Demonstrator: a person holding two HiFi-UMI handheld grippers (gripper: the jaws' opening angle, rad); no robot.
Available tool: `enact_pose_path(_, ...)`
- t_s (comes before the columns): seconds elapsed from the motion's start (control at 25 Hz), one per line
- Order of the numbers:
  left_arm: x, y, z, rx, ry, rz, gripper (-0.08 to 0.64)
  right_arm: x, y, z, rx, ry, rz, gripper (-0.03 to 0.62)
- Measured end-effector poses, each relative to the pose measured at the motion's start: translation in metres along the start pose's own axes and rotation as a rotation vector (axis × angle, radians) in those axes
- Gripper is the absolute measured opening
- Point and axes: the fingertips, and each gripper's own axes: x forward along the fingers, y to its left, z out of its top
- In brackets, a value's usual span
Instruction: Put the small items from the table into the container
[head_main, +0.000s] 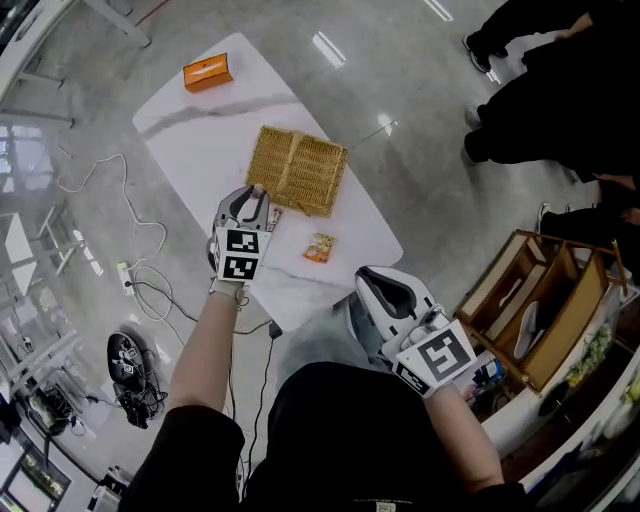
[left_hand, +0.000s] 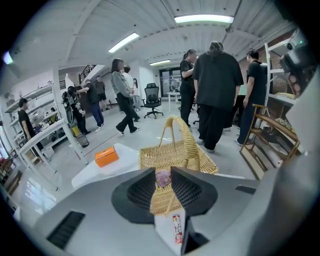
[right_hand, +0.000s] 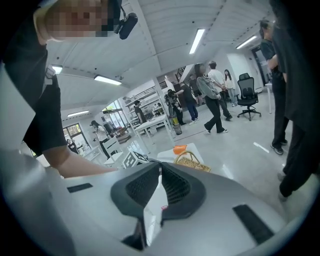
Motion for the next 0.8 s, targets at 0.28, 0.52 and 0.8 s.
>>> enact_pose_path(0.28, 0.032, 0.009, -0.011, -0.015, 0.051, -0.007, 0.101, -0.002, -0.006, -0.005, 0.024, 0.004, -0.041, 0.011)
enact_pose_path(0.52, 0.046, 0.010, -0.017, -0.024, 0.076, -0.022, 0.101, -0.005, -0.013, -0.007, 0.043, 0.003, -0.065, 0.011)
enact_pose_path(0.8, 0.053, 0.003, -0.027, -0.052, 0.095, -0.044, 0.103, -0.005, -0.016, -0.008, 0.051, 0.004, -0.077, 0.011)
